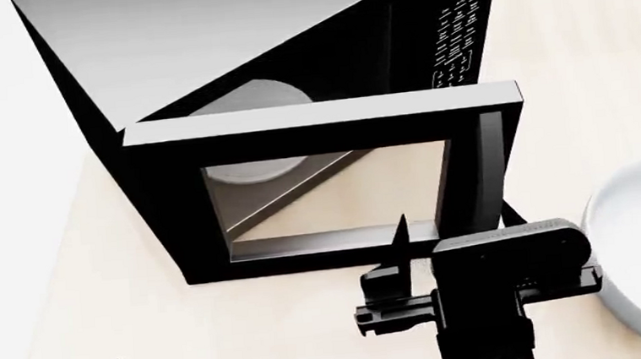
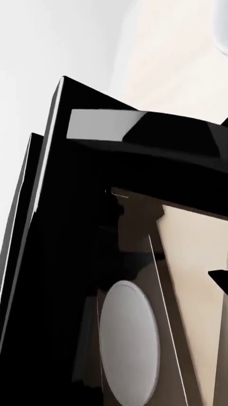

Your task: Open the microwave.

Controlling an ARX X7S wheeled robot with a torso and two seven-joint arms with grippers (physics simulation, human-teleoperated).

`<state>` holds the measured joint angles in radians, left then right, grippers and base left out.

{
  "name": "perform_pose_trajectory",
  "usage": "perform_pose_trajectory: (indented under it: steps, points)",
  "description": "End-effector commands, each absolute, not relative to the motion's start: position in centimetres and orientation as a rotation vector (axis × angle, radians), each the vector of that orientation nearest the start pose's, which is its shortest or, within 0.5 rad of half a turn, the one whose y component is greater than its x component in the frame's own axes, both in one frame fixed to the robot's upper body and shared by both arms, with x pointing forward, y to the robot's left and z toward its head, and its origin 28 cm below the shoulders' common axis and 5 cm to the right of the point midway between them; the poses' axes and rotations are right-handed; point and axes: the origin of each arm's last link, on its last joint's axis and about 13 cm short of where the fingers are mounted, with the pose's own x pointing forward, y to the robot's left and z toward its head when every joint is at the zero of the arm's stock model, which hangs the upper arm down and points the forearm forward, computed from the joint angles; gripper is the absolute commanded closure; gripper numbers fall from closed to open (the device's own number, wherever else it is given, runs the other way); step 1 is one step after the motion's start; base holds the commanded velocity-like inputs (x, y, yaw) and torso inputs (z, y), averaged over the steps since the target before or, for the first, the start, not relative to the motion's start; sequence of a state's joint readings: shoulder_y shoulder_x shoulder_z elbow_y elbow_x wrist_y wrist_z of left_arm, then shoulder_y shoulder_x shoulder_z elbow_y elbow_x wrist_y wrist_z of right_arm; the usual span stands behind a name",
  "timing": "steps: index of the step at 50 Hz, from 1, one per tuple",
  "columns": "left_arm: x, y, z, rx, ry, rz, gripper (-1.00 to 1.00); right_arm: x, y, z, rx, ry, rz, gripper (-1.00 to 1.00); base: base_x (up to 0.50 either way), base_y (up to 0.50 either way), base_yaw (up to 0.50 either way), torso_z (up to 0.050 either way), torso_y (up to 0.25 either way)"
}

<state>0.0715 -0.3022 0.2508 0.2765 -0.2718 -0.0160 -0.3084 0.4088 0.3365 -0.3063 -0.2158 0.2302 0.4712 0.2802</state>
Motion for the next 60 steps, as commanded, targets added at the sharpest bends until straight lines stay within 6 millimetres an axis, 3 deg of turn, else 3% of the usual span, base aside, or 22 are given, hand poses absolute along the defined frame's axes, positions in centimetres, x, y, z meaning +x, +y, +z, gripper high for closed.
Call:
perform_pose_trajectory:
  steps: [1,21,26,34,45,60]
  points:
    - [18.9,21.2,4.9,-0.03,-0.101,-0.008,-1.0,27.5,-10.9,11.5,-0.158,-0.083,0.062,-1.0,0.0,0.0,0.0,0.0,0.0]
    - [18.7,21.1,4.9,-0.03,-0.103,-0.007,-1.0,27.5,-14.1,11.3,-0.128,-0.096,-0.04,-1.0,0.0,0.0,0.0,0.0,0.0]
    - [18.7,21.1,5.0,-0.029,-0.105,-0.008,-1.0,27.0,-14.0,11.4,-0.124,-0.102,-0.043,-1.0,0.0,0.0,0.0,0.0,0.0]
    - [18.7,21.2,5.1,-0.03,-0.109,-0.005,-1.0,23.9,-12.4,13.5,-0.14,-0.165,0.019,-1.0,0.0,0.0,0.0,0.0,0.0]
    - [18.7,21.3,5.1,-0.037,-0.106,-0.004,-1.0,19.5,-11.8,17.3,-0.134,-0.29,0.045,-1.0,0.0,0.0,0.0,0.0,0.0]
    - [18.7,21.3,5.2,-0.04,-0.106,-0.001,-1.0,16.7,-10.5,21.9,-0.201,-0.334,0.04,-1.0,0.0,0.0,0.0,0.0,0.0]
